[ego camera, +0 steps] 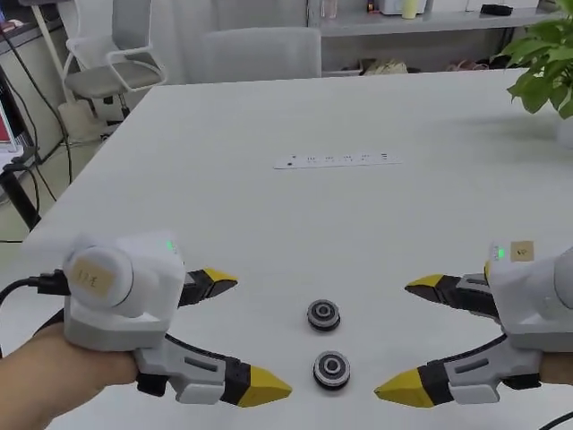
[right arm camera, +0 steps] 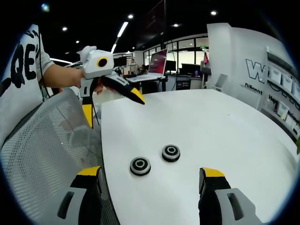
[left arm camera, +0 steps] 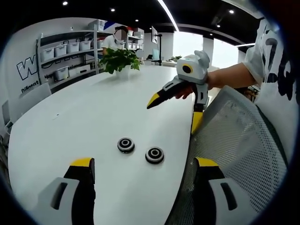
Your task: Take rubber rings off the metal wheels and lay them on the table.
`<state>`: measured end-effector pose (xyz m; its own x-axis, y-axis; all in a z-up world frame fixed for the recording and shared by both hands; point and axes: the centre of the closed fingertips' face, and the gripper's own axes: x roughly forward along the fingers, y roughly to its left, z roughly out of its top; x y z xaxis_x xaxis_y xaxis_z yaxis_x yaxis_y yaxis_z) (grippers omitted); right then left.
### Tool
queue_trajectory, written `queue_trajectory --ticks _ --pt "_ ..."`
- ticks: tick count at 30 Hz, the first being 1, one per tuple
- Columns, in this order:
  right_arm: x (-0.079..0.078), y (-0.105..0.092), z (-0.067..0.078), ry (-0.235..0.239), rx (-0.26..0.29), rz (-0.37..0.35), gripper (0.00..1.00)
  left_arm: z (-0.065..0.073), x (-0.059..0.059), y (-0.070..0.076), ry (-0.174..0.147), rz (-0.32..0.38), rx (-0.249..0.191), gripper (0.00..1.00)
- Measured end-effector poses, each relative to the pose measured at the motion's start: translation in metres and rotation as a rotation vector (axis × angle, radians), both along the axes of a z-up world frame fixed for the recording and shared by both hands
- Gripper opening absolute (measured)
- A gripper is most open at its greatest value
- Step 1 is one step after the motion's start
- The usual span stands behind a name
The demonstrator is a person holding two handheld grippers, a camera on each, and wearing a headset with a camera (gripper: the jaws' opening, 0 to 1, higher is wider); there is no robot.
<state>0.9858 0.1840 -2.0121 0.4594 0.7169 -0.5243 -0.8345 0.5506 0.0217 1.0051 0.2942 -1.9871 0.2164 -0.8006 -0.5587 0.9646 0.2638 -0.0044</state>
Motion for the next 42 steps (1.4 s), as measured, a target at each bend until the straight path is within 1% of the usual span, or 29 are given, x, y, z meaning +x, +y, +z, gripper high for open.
queue_trajectory --ticks 8,11,18,23,30,33,36,40,42 --pt "0.002 0.002 -0.005 -0.004 -0.007 0.021 0.81 -0.005 0.001 -0.006 -0.002 -0.028 0.002 0.79" --pt "0.004 0.004 -0.004 -0.013 -0.009 0.035 0.79 -0.007 0.001 -0.009 -0.004 -0.044 -0.002 0.76" --pt "0.009 0.005 -0.006 -0.017 -0.009 0.047 0.72 -0.012 0.000 -0.014 0.000 -0.076 0.003 0.72" --pt "0.009 0.007 -0.011 -0.018 -0.029 0.069 0.69 -0.015 0.000 -0.017 0.004 -0.095 0.006 0.67" --pt "0.007 0.010 -0.017 -0.014 -0.036 0.095 0.62 -0.020 -0.002 -0.021 0.002 -0.126 0.019 0.62" --pt "0.007 0.010 -0.019 -0.012 -0.026 0.094 0.59 -0.022 -0.002 -0.022 0.002 -0.133 0.022 0.60" --pt "0.007 0.012 -0.020 -0.014 -0.020 0.102 0.55 -0.025 -0.002 -0.023 0.011 -0.140 0.027 0.57" --pt "0.006 0.013 -0.025 -0.011 -0.029 0.124 0.50 -0.029 -0.005 -0.026 0.019 -0.157 0.028 0.53" --pt "0.006 0.014 -0.028 -0.002 -0.032 0.132 0.48 -0.031 -0.007 -0.028 0.026 -0.172 0.035 0.51"
